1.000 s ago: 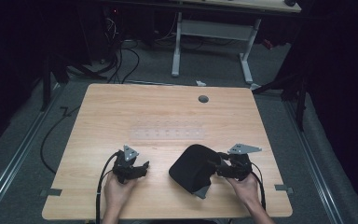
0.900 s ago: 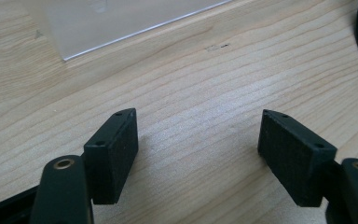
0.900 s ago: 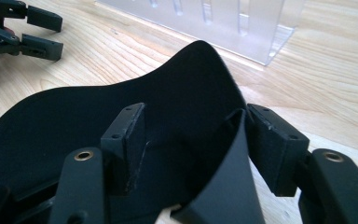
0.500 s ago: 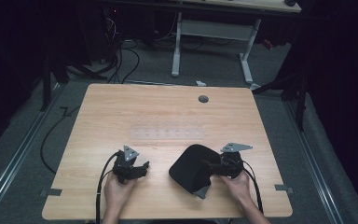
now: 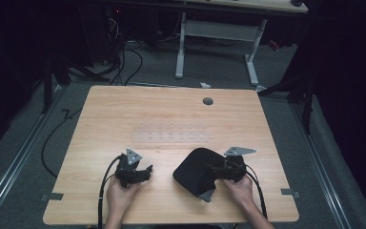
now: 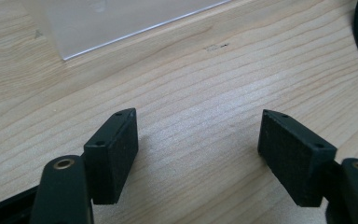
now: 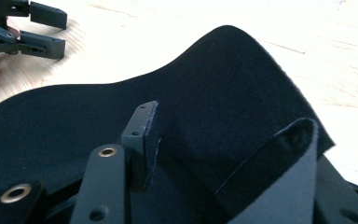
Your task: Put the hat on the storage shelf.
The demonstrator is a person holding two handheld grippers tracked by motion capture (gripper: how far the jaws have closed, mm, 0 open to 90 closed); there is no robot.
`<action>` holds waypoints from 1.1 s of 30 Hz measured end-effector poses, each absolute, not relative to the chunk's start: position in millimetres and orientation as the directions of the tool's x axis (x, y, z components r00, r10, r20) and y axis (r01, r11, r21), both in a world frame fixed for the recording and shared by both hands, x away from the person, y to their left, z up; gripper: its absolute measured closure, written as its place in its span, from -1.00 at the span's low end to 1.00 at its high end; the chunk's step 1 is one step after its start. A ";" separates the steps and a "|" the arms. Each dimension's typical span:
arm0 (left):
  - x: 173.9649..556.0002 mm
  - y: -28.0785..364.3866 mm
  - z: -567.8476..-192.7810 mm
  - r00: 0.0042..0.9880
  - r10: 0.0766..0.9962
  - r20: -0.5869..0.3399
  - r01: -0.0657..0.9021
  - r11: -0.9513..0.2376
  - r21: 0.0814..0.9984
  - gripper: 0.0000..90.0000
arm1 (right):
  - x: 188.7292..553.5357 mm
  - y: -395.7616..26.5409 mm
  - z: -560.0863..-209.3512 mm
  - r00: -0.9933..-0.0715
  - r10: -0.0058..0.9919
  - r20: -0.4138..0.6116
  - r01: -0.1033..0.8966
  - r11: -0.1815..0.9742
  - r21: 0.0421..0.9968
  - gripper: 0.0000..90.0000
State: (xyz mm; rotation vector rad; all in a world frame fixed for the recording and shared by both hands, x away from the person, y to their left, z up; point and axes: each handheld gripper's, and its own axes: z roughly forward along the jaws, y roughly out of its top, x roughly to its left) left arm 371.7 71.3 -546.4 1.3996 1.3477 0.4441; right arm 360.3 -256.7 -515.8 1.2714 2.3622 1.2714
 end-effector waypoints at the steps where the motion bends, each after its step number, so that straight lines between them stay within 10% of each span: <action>1: 371.7 71.3 -546.4 0.285 0.873 -0.396 0.466 0.235 0.853 -0.36 | 360.5 -256.9 -516.1 -0.622 0.749 0.229 0.603 0.272 0.750 0.18; 33: 371.9 70.8 -546.5 0.285 0.873 -0.395 0.466 0.234 0.853 -0.38 | 351.6 -259.3 -508.1 -0.694 0.664 0.280 0.578 0.281 0.766 0.79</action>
